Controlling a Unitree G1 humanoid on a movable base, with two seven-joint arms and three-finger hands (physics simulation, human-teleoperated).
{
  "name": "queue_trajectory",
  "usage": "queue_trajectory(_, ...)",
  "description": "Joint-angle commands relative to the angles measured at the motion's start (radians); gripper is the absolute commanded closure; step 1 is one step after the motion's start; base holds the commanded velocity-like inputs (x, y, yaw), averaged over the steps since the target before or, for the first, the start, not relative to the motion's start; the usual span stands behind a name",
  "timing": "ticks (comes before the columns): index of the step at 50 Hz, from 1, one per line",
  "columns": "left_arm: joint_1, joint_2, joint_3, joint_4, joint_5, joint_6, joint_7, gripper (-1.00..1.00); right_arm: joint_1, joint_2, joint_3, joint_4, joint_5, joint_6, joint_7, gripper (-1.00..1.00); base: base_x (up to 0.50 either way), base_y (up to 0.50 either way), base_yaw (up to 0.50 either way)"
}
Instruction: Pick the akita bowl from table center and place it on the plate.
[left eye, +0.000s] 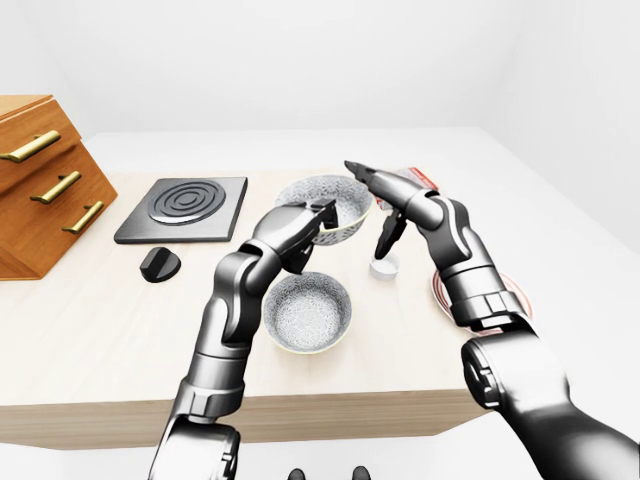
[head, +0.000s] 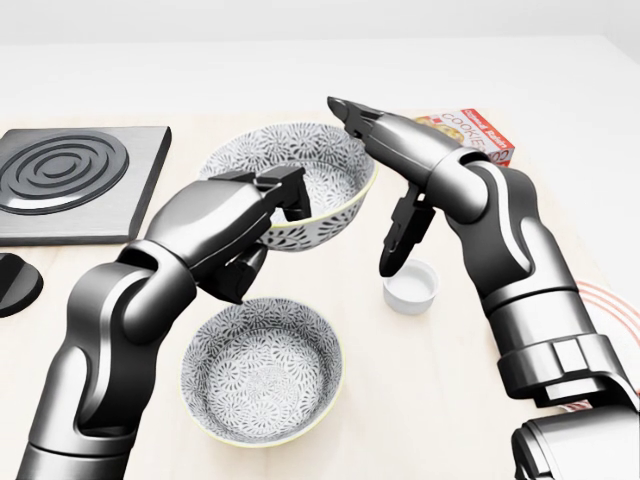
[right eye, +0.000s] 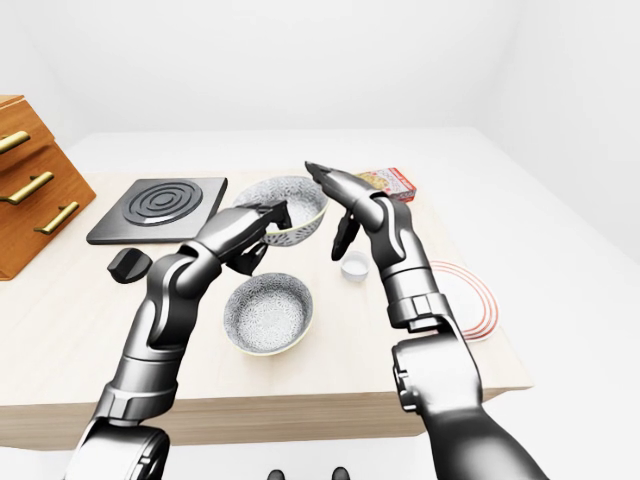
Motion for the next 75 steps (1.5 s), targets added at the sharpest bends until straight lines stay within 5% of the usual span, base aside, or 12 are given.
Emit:
queue_trajectory(1, -0.024, -0.007, 0.005, -0.012, 0.051, 0.000, 0.001, 1.00, 0.014, 0.010, 0.003, -0.008, -0.010, 0.000, 0.010, -1.00, 0.00, 0.00, 0.00)
queue_trajectory(9, -0.035, -0.009, 0.005, -0.005, 0.049, 0.000, 0.000, 1.00, 0.024, 0.010, 0.004, -0.021, -0.015, 0.000, 0.022, -1.00, 0.00, 0.00, 0.00)
queue_trajectory(12, -0.033, -0.010, 0.003, -0.006, 0.050, 0.000, 0.001, 1.00, 0.025, 0.009, 0.003, -0.021, -0.015, 0.000, 0.024, 0.67, 0.00, 0.00, 0.00)
queue_trajectory(13, -0.033, -0.010, 0.004, -0.006, 0.050, 0.000, 0.001, 1.00, 0.027, 0.009, 0.002, -0.025, -0.014, 0.000, 0.026, 1.00, 0.00, 0.00, 0.00)
queue_trajectory(45, -0.029, -0.014, 0.002, -0.010, 0.059, 0.000, 0.007, 0.98, 0.030, 0.004, -0.004, -0.034, -0.007, 0.000, 0.024, 1.00, 0.00, 0.00, 0.00)
queue_trajectory(46, -0.026, -0.018, 0.003, -0.015, 0.053, 0.000, 0.001, 0.25, 0.028, 0.005, -0.004, -0.033, -0.006, 0.000, 0.023, 1.00, 0.00, 0.00, 0.00)
queue_trajectory(47, -0.027, -0.020, 0.003, -0.017, 0.052, 0.000, -0.002, -1.00, 0.027, 0.005, -0.004, -0.031, -0.005, 0.000, 0.021, 1.00, 0.00, 0.00, 0.00)
queue_trajectory(60, -0.030, -0.017, 0.005, -0.013, 0.052, 0.000, 0.012, -1.00, 0.023, 0.003, -0.002, -0.012, -0.006, 0.000, 0.009, 1.00, 0.00, 0.00, 0.00)
queue_trajectory(62, -0.023, -0.037, 0.016, -0.050, 0.011, 0.024, -0.010, -1.00, 0.019, 0.001, -0.004, 0.002, -0.004, 0.000, 0.002, 1.00, 0.00, 0.00, 0.00)
queue_trajectory(67, -0.024, -0.064, 0.050, -0.151, -0.115, 0.174, -0.074, -1.00, 0.013, -0.011, -0.017, -0.005, 0.017, 0.000, -0.002, 1.00, 0.00, 0.00, 0.00)
queue_trajectory(70, -0.072, -0.085, 0.128, -0.170, -0.288, 0.174, -0.039, -1.00, 0.036, -0.024, -0.028, -0.041, 0.031, 0.000, 0.003, 1.00, 0.00, 0.00, 0.00)
queue_trajectory(75, -0.098, 0.005, 0.198, -0.066, -0.564, 0.174, 0.151, -1.00, 0.116, -0.052, -0.048, -0.159, 0.052, 0.000, 0.039, 1.00, 0.00, 0.00, 0.00)
